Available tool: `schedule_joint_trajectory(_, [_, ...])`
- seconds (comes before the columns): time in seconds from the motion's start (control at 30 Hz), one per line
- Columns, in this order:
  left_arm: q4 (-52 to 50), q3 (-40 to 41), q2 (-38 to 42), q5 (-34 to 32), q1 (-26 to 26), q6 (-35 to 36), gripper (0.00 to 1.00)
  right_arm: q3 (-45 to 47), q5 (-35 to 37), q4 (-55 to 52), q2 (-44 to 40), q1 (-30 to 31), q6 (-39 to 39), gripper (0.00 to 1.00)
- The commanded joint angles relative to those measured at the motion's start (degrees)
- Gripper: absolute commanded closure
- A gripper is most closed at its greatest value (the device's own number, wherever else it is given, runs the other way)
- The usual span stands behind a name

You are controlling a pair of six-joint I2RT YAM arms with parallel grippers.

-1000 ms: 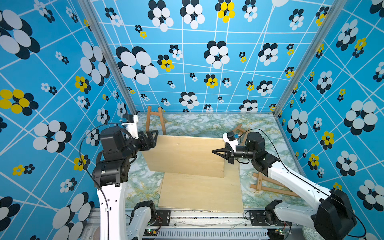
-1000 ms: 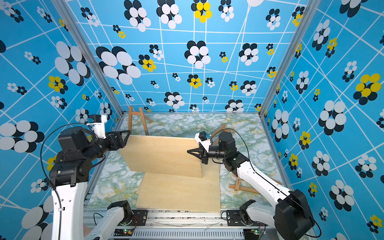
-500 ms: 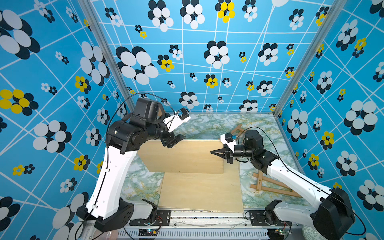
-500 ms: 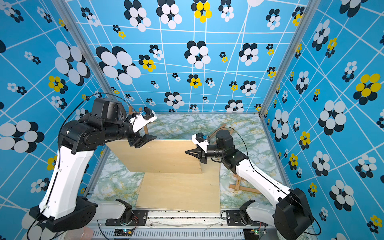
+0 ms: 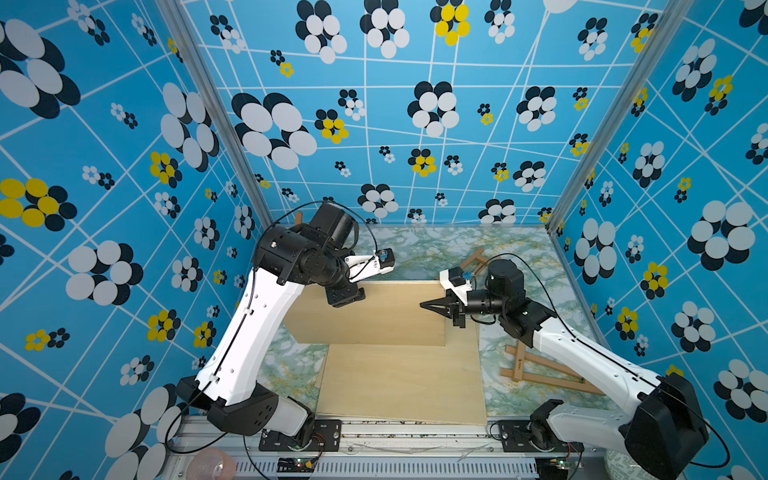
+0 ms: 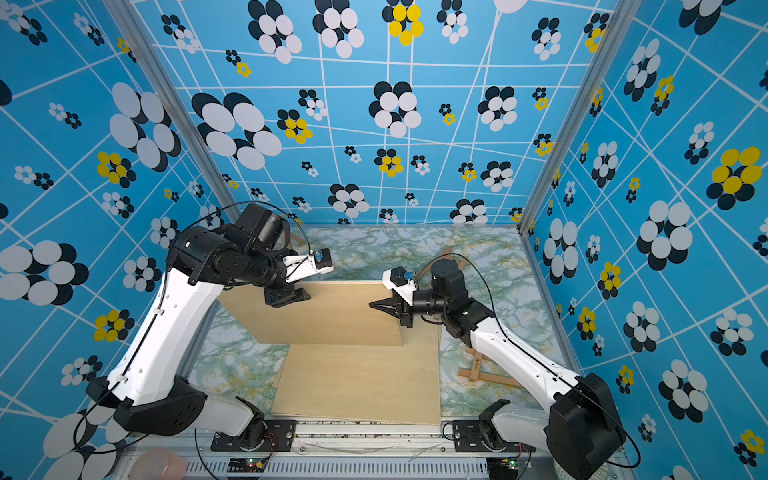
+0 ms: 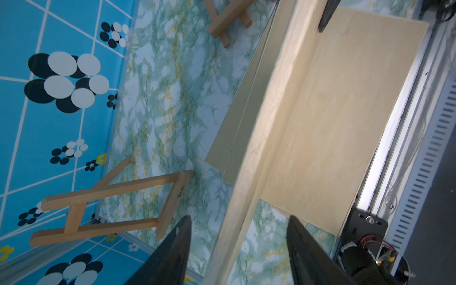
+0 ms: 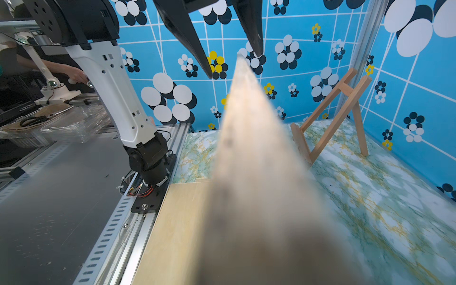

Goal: Assemble the easel
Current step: Pick up the drawing board.

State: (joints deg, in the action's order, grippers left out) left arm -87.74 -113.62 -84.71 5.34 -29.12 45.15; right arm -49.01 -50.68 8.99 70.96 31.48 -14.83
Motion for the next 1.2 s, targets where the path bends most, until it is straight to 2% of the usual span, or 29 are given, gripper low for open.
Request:
schedule_joint_trajectory(0.0, [-2.46,1.91,-0.94,-6.62,-0.06,0.76,0.45,2.3,9.55,-10.66,3.37,-0.11,-4.07,1.0])
schedule_joint_trajectory(0.23, [-3.48,6.56,1.48,-6.9,1.8,0.28,0.44,2.28,9.44,-11.83,4.88,-0.41,-6.66,1.0])
schedule_joint_trajectory(0.43, [-2.19,10.08,6.3,-1.8,4.72,0.93,0.48,6.28,2.63,-2.52,6.06,-4.71,-7.61,1.0])
schedule_joint_trajectory(0.6, [-0.32,13.23,7.99,0.17,5.14,1.6,0.49,-0.05,-3.97,-12.86,10.96,-5.38,-17.42,1.0])
schedule_joint_trajectory(0.8, [1.07,16.94,9.6,-0.24,5.0,2.07,0.53,-3.78,-4.27,-20.53,14.15,-6.1,-24.39,1.0])
schedule_joint_trajectory(0.87, [1.39,17.52,9.98,-0.93,4.92,2.15,0.56,-4.5,-5.33,-20.66,14.92,-6.86,-24.45,1.0])
schedule_joint_trajectory(0.97, [1.41,17.31,9.06,-2.11,4.87,2.24,0.68,-6.67,-6.01,-22.21,16.73,-7.05,-24.9,1.0])
schedule_joint_trajectory(1.17, [0.59,13.99,6.33,-3.64,4.78,1.74,0.82,-9.39,-6.4,-24.8,18.82,-7.2,-25.86,1.0])
